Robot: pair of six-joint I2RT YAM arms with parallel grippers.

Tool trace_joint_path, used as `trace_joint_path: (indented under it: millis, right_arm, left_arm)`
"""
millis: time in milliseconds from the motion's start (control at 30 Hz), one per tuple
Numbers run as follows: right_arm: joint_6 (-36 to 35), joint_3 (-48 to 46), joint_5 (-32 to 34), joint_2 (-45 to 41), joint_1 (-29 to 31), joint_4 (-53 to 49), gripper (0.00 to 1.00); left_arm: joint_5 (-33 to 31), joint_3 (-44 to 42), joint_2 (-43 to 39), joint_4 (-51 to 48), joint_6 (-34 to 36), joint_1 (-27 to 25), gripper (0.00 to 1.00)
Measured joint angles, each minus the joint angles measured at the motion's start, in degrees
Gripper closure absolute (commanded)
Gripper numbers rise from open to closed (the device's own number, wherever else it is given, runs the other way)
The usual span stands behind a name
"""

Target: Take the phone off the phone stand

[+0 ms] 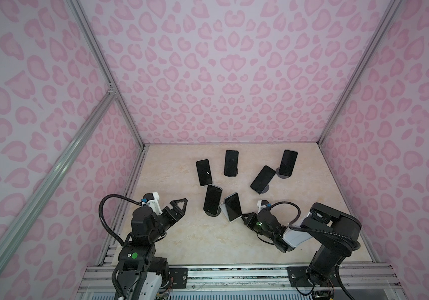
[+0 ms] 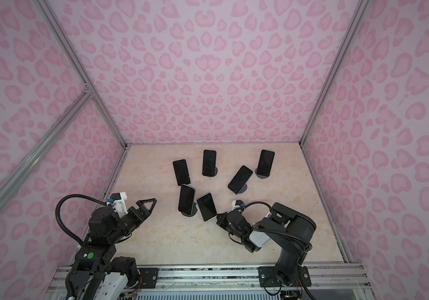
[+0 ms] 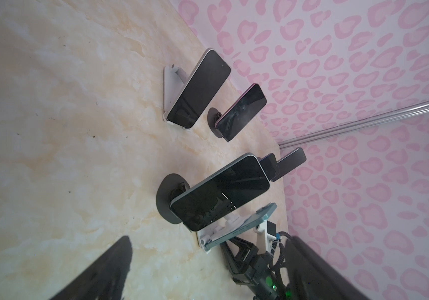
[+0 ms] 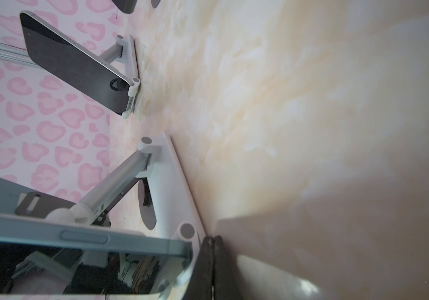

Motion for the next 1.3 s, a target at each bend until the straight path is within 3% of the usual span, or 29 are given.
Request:
trace_joint_path:
  millis: [300, 500, 567, 733, 867, 900, 933, 1100, 1300]
  right_arm:
    - [1.57, -1.44, 0.37, -1.31, 1.62, -0.15, 1.00]
    - [0.46, -1.66, 0.94, -6.49, 1.64, -7.54, 1.00]
    - [-1.31, -1.53, 1.22, -9.97, 1.64, -13.03, 0.88]
    - [-10.43, 2.40, 3.21, -22.51, 2.78, -33.29, 0.47]
    - [-22.67, 11.30, 5.60, -32.20, 4.17, -49.68, 0.28]
    - [-25.86, 13.81, 6.19, -33.55, 4.22, -53.07, 0.08]
    - [-28.92, 16.35, 7.04, -34.56, 4.20, -56.28, 0.01]
    - [-43.34, 27.54, 9.42, -33.16, 4.17, -64.94, 0.01]
    - [-52.94, 34.97, 9.18, -25.94, 4.22, -67.32, 0.01]
  left_arm:
    - [-0.02, -0.09, -0.20, -0.04, 0.15, 0.00, 0.05]
    - [-0.04, -0.09, -0.33, -0.22, 0.15, -0.02, 0.05]
    - [-0.31, -0.09, -0.31, -0.26, 0.17, -0.02, 0.05]
    - [-0.42, -0.02, -0.42, -1.03, 0.55, -0.02, 0.05]
    - [-0.44, -0.02, -0.46, -1.07, 0.52, -0.02, 0.04]
    - [-0.46, -0.02, -0.46, -1.07, 0.52, -0.02, 0.03]
    - [-0.48, -0.04, -0.48, -1.07, 0.46, -0.02, 0.02]
    - [-0.81, -0.46, -0.79, -1.09, -0.07, -0.02, 0.00]
    - [-0.85, -0.48, -2.05, -1.11, -0.07, -0.07, 0.00]
